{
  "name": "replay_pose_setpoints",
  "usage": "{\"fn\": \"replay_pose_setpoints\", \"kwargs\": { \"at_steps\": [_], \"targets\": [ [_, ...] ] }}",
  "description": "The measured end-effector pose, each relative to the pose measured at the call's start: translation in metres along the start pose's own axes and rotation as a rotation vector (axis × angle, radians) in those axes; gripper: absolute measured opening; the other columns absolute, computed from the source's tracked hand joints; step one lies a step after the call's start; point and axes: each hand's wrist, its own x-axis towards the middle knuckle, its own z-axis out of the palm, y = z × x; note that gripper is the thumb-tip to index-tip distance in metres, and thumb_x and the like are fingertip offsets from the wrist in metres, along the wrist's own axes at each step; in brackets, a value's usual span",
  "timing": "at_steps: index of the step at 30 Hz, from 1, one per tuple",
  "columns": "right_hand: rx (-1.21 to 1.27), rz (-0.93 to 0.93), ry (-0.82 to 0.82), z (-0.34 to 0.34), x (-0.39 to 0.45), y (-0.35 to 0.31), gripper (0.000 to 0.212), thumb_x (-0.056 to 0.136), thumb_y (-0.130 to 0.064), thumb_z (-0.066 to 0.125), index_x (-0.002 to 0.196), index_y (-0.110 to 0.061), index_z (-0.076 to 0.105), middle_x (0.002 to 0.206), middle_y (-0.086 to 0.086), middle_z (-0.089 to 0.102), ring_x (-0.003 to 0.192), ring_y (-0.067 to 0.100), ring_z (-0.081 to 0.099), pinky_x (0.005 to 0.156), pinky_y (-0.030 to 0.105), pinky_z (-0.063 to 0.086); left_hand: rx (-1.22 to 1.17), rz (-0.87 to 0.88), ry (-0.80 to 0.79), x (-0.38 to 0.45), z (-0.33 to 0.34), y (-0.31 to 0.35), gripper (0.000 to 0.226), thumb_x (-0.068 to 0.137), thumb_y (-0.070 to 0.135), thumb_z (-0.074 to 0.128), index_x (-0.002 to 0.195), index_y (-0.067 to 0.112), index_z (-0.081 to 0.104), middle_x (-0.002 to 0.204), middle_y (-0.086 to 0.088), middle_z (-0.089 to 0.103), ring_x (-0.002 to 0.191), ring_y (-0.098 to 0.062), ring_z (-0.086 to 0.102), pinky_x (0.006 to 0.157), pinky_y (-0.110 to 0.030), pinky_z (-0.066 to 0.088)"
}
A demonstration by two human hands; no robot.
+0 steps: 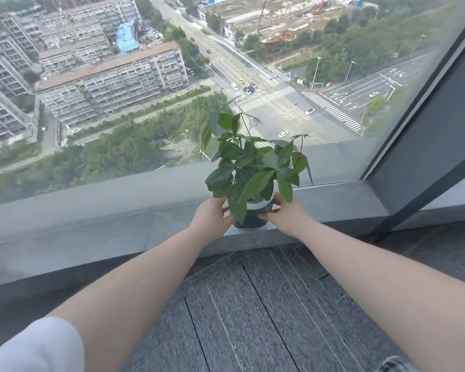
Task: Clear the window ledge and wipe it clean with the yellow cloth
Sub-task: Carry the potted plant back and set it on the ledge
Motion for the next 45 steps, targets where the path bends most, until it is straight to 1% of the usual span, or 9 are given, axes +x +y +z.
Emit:
{"fn": "replay_pose_setpoints", "kwargs": {
  "at_steps": [5, 10, 16, 21, 25, 28, 34, 39, 45],
  "targets": [
    [-0.057, -0.008, 0.012, 0.006, 0.004, 0.003, 0.039, 0.084, -0.026, 0.070, 0.120, -0.020, 0.057, 0.126, 0.003, 0.063, 0.110, 0.027, 0.061, 0.096, 0.040, 0.047, 0.001, 0.001, 0.008, 0.001, 0.004, -0.004, 0.024, 0.091, 0.022, 0.056, 0.114, 0.014, 0.059, 0.078, 0.004, 0.055, 0.097, -0.026, 0.064, 0.071, -0.025, 0.038],
    [-0.095, -0.022, 0.003, 0.009, 0.007, 0.002, 0.041, 0.086, -0.026, 0.068, 0.124, -0.019, 0.056, 0.131, 0.005, 0.061, 0.116, 0.028, 0.058, 0.099, 0.043, 0.046, -0.017, -0.019, 0.023, -0.001, 0.002, -0.004, 0.025, 0.093, 0.022, 0.053, 0.116, 0.012, 0.058, 0.103, -0.010, 0.069, 0.104, -0.028, 0.061, 0.073, -0.024, 0.036],
    [-0.162, 0.020, 0.001, 0.010, 0.009, 0.005, 0.042, 0.086, -0.036, 0.066, 0.123, -0.018, 0.058, 0.126, 0.004, 0.063, 0.119, 0.026, 0.057, 0.099, 0.042, 0.048, -0.024, -0.014, 0.005, 0.002, 0.005, -0.006, 0.026, 0.093, 0.022, 0.054, 0.118, 0.015, 0.057, 0.107, -0.010, 0.068, 0.108, -0.025, 0.061, 0.074, -0.023, 0.037],
    [-0.335, 0.139, -0.086, 0.011, 0.010, 0.005, 0.068, 0.087, -0.050, 0.061, 0.140, -0.011, 0.044, 0.139, 0.008, 0.053, 0.125, 0.030, 0.051, 0.101, 0.036, 0.041, -0.011, -0.037, -0.042, 0.005, 0.009, -0.019, 0.027, 0.092, 0.030, 0.055, 0.117, 0.018, 0.056, 0.112, -0.003, 0.065, 0.107, -0.023, 0.062, 0.079, -0.027, 0.043],
    [-0.398, 0.208, -0.137, 0.011, 0.002, 0.006, 0.069, 0.092, -0.047, 0.056, 0.144, -0.006, 0.038, 0.143, 0.012, 0.049, 0.128, 0.031, 0.049, 0.104, 0.036, 0.040, 0.152, -0.132, -0.158, -0.003, 0.001, -0.031, 0.071, 0.091, 0.034, 0.059, 0.149, 0.016, 0.023, 0.141, -0.007, 0.050, 0.126, -0.028, 0.051, 0.099, -0.040, 0.046],
    [-0.396, 0.254, -0.149, 0.010, -0.014, 0.001, 0.061, 0.092, -0.044, 0.056, 0.138, -0.005, 0.045, 0.137, 0.013, 0.054, 0.123, 0.032, 0.052, 0.101, 0.038, 0.044, 0.217, -0.197, -0.210, -0.013, -0.014, -0.031, 0.078, 0.094, 0.034, 0.055, 0.152, 0.009, 0.009, 0.148, -0.010, 0.041, 0.132, -0.030, 0.043, 0.102, -0.039, 0.042],
    [-0.406, 0.277, -0.231, 0.009, -0.057, -0.029, 0.054, 0.092, -0.040, 0.057, 0.135, -0.008, 0.049, 0.130, 0.011, 0.059, 0.118, 0.030, 0.056, 0.097, 0.036, 0.048, 0.293, -0.228, -0.341, -0.041, -0.049, -0.013, 0.059, 0.094, 0.036, 0.053, 0.143, 0.008, 0.037, 0.147, -0.010, 0.043, 0.134, -0.029, 0.041, 0.108, -0.038, 0.037],
    [-0.380, 0.315, -0.256, -0.030, -0.098, -0.088, 0.049, 0.093, -0.040, 0.055, 0.132, -0.010, 0.054, 0.121, 0.009, 0.064, 0.111, 0.028, 0.060, 0.093, 0.035, 0.050, 0.292, -0.202, -0.434, -0.080, -0.103, 0.029, 0.043, 0.093, 0.033, 0.053, 0.128, 0.007, 0.053, 0.130, -0.012, 0.058, 0.119, -0.030, 0.054, 0.097, -0.035, 0.046],
    [-0.473, 0.300, -0.292, -0.103, -0.153, -0.194, 0.035, 0.094, -0.042, 0.051, 0.113, -0.014, 0.061, 0.107, 0.006, 0.064, 0.107, 0.026, 0.059, 0.083, 0.029, 0.045, 0.283, -0.183, -0.482, -0.122, -0.217, 0.089, 0.051, 0.095, 0.037, 0.051, 0.138, 0.010, 0.047, 0.141, -0.007, 0.051, 0.129, -0.026, 0.048, 0.106, -0.033, 0.038]
  ]
}}
